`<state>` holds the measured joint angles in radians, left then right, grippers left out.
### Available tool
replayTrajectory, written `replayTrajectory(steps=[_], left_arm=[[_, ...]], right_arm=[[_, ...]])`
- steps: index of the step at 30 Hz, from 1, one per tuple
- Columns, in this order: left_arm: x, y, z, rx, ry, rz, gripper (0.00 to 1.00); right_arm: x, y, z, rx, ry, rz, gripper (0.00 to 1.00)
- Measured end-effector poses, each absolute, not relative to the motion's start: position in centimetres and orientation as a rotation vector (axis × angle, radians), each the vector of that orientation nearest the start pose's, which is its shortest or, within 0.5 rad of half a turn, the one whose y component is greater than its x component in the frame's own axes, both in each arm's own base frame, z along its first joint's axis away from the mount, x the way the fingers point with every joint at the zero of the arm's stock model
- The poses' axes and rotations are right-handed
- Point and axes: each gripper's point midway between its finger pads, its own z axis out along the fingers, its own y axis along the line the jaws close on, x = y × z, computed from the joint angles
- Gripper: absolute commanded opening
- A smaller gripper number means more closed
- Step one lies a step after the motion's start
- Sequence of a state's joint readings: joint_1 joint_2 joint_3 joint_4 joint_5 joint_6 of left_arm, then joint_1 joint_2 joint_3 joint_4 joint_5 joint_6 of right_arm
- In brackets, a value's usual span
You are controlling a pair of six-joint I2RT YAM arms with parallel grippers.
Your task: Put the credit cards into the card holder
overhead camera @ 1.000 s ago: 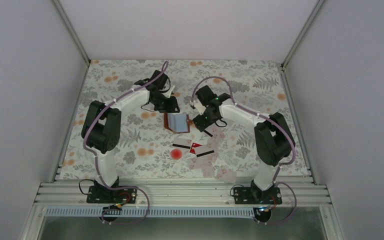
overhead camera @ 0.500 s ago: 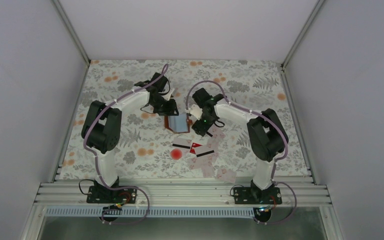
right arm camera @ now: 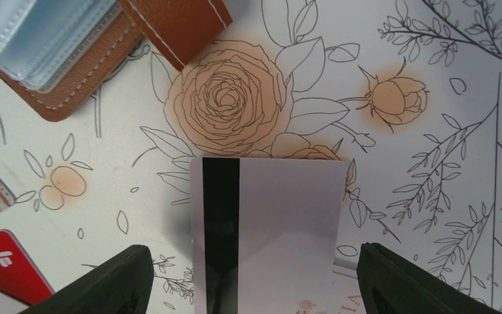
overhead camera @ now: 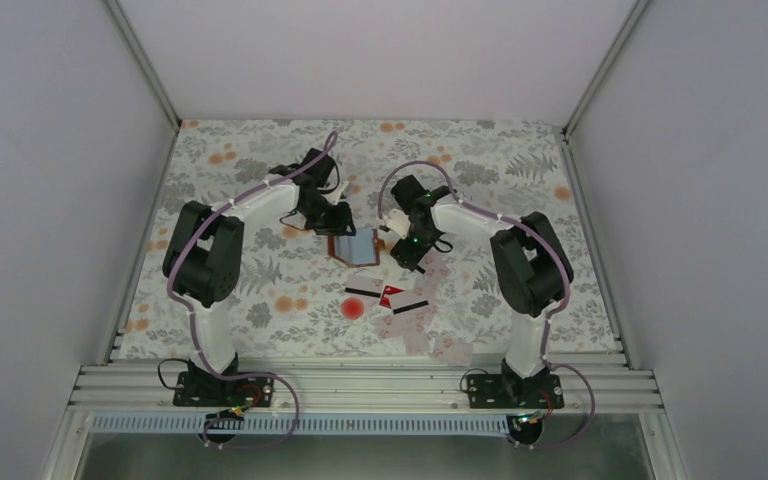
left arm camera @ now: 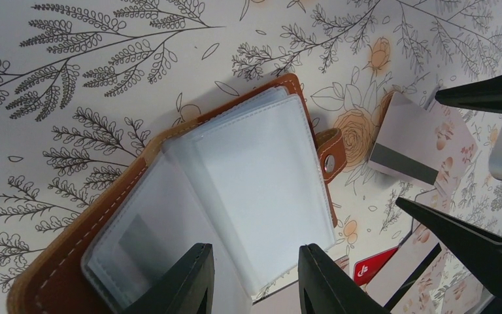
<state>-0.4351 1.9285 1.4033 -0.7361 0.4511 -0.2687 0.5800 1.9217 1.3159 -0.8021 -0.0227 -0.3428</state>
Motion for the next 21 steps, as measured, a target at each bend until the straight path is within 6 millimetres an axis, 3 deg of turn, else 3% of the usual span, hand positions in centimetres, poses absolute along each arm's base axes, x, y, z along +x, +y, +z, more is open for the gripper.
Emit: replayTrajectory(steps=[21], left_arm=[[35.1,-24.6,7.4,0.346,2.886,-0.784,0.34]], right_arm=[[32.4,21.2,1.6,-1.319,2.71,0.109,0.73]])
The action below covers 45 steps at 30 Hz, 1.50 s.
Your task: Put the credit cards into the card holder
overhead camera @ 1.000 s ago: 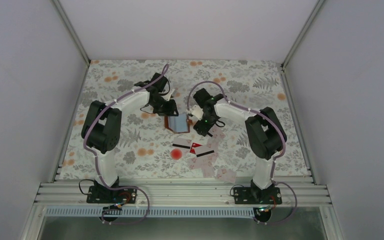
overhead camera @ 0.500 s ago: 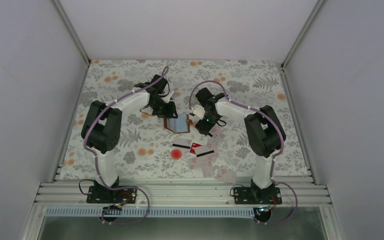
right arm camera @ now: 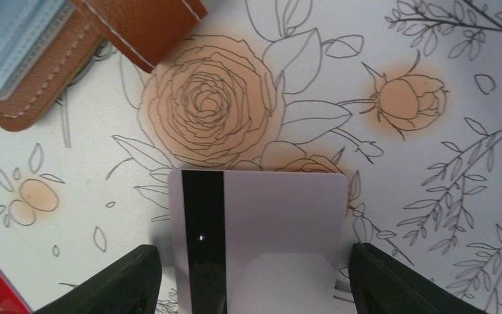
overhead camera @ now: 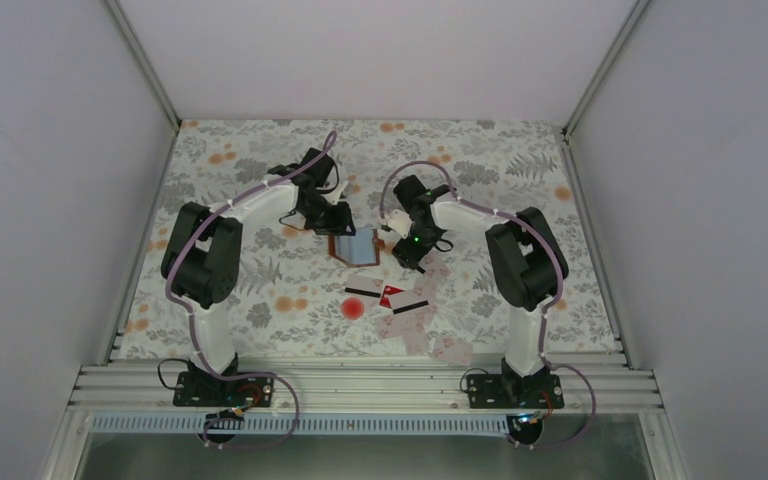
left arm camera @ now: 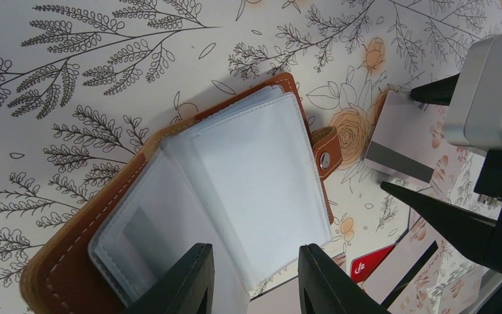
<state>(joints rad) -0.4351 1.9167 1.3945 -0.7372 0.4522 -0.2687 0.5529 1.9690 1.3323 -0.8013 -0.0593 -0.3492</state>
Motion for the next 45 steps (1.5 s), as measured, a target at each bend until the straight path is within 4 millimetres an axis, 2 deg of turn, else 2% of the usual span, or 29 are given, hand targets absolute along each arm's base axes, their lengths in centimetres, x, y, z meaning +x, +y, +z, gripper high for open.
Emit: replayTrajectory(steps=[10,20,27,45], left_arm=[[35.06,-24.63,7.42,0.352,2.884,-0.788,0.34],[35.04,-24.63,7.43,0.364,2.881,-0.788,0.34],[35.06,-24.72,7.48,0.368,2.877,-0.794,0.34],[35.17,-24.88,7.76,0.364,2.872,-0.808,0.34]], right_arm=[[32.11,21.7,1.6,-1.318,2.713,0.173,0.71],[32.35,21.39,1.39,-1.296,2.714,0.161,0.57],[32.48,21.35,1.39,-1.285,2.707,0.158,0.52],[32.24,21.77,2.06,-1.21,2.75,0.215,0.52]])
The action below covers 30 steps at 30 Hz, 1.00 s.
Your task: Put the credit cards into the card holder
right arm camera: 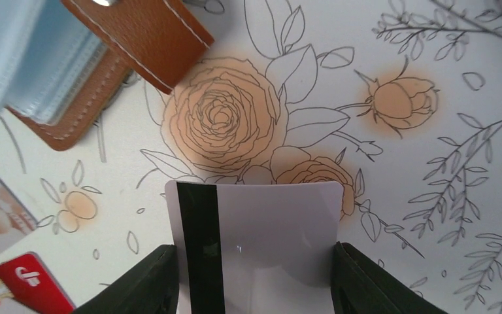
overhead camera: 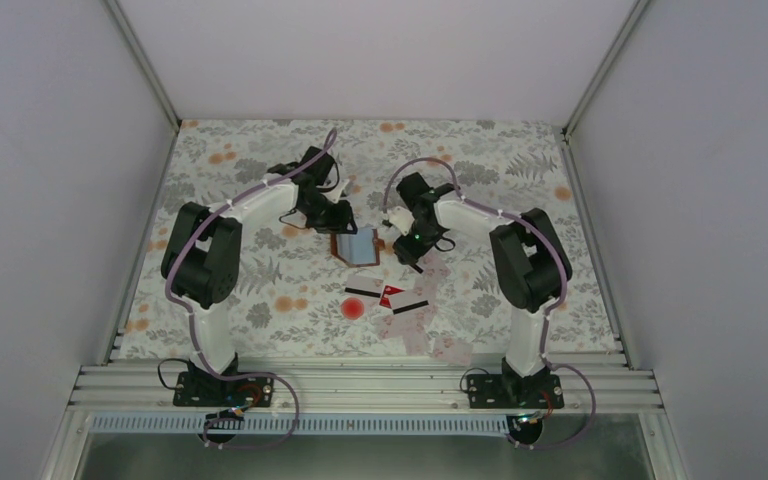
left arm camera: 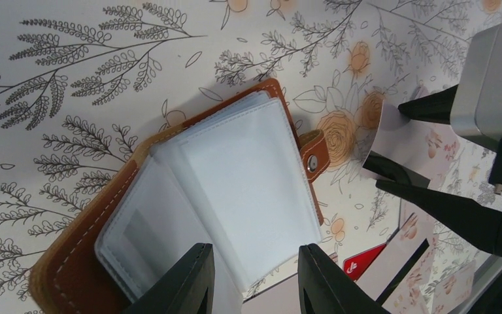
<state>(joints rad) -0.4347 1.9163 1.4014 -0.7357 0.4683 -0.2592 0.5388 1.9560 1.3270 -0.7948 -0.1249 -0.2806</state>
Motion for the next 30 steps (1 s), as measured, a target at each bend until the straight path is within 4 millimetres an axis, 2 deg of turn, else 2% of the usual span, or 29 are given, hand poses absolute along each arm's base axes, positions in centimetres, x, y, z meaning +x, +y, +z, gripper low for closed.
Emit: replayTrajectory(steps=[12,22,26,30], left_arm=[[35.9,-26.3,10.2,0.38,2.793,-0.912,0.34],[36.1,-27.1,10.9,0.393,2.752,-0.992,0.34],[36.1,-26.8,10.4,0.382,2.752,-1.008,0.34],[35.5,-25.4,8.5,0.321,2.795,-1.014,0.34]], right_arm=[[33.2,23.7,6.6,-1.097,2.664,0.341,0.52],[34.0,27.3,8.9,-0.989,2.575,0.537,0.51],[34.2,29.1,9.6,-0.959,2.534,0.603,0.51],[33.9,29.9,9.5,-0.938,2.529,0.634,0.51]])
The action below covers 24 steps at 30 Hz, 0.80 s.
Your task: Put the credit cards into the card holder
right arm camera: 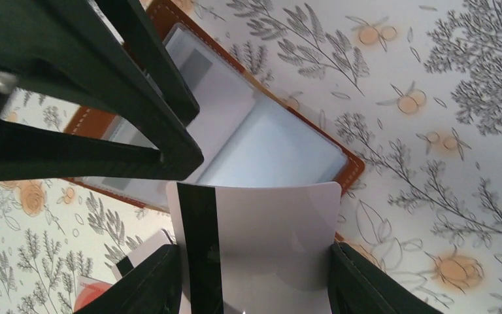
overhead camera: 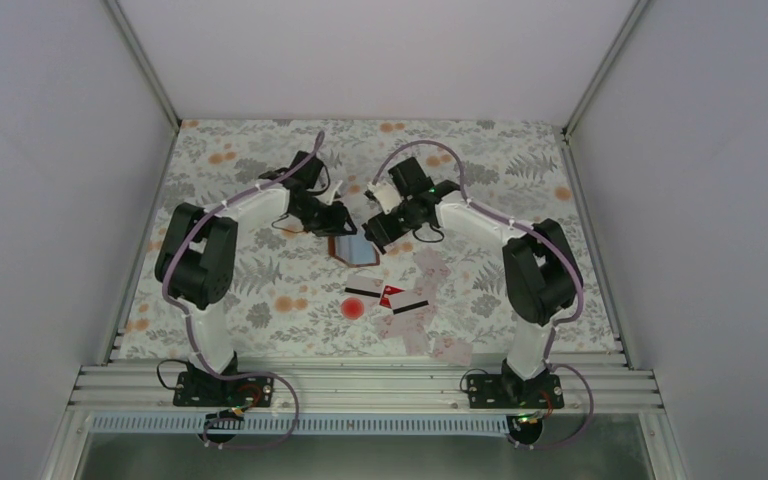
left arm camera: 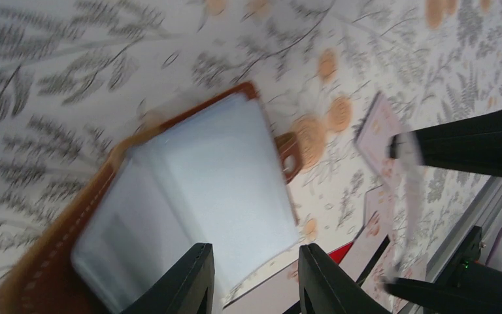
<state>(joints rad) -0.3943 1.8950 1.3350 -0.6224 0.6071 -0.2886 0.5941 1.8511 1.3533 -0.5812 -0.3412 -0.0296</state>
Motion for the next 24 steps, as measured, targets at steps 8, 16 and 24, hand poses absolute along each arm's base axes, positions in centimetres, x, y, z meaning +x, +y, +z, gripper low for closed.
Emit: replayTrajectory(steps=[8,16,24], left_arm=[[34.0,-23.4,7.0,0.213,2.808,-1.13,0.34],[34.6,-23.5,9.2,0.217,2.684,-1.277,0.35],[35.0,-24.2,11.0,0.254,2.592,-1.381,0.35]], right_arm=[[33.7,31.3,9.4,-0.934,2.504,0.694,0.51],[33.6,31.9,8.4,-0.92,2.529,0.74,0.51],[33.2,32.2,7.3,-0.913,2.563,0.772,0.52]])
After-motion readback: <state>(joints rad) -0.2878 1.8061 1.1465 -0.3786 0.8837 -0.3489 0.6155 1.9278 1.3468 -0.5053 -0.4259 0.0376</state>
